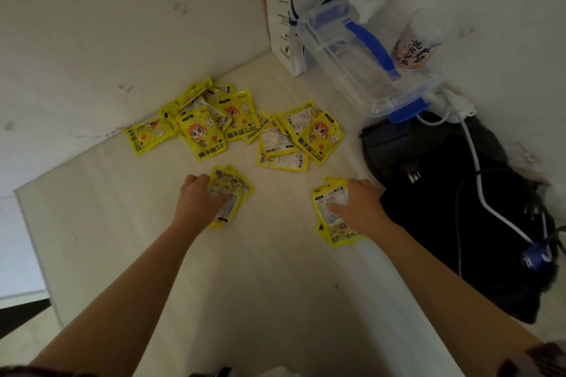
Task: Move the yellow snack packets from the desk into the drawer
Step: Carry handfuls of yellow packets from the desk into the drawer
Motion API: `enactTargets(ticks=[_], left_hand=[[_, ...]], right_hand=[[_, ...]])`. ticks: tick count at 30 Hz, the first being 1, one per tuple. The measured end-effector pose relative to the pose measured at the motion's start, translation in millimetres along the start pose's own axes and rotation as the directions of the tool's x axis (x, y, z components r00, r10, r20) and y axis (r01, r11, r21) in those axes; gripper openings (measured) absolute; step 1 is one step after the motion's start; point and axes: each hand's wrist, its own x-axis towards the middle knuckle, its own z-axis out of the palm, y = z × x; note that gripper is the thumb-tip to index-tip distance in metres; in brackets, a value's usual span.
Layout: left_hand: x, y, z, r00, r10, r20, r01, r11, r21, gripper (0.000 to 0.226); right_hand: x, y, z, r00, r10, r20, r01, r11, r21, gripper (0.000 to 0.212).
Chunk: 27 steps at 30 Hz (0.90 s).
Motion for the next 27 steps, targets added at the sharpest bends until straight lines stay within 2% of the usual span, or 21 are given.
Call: enactTargets(ticks=[6, 12, 17, 19, 22, 27], left_hand=[[-29, 4, 14, 1.0, -0.021, -0.019, 0.02, 0.999, -0.049, 0.037], [-58, 6, 29, 0.998, -0.067, -0.02, 0.065, 0.994, -0.085, 0.035], [-81, 3, 40, 0.995, -0.099, -0.034, 0.089, 0.97, -0.227, 0.03], [-91, 3, 44, 0.991, -0.124, -0.043, 0.104, 0.942, -0.318, 0.027], [-105, 3, 51, 0.981, -0.191, -0.034, 0.153, 0.871, -0.466, 0.026], [-127, 3, 67, 0.962, -0.266, 0.065, 0.249, 0.751, -0.612, 0.026]], right_hand=[[0, -7, 7, 0.999, 0.043, 0.019, -0.042, 0.999, -0.028, 0.057], [-3, -6, 15, 0.998, 0.058, -0.02, -0.056, 0.994, 0.092, 0.052], [-7, -1, 16, 0.994, 0.105, 0.001, -0.103, 0.975, 0.196, 0.055], [-12, 7, 16, 0.996, 0.094, 0.005, -0.093, 0.963, 0.253, 0.059], [-24, 19, 11, 0.999, 0.032, -0.006, -0.029, 0.953, 0.3, 0.047], [-54, 36, 12, 0.998, 0.048, -0.031, -0.027, 0.879, 0.476, 0.038]])
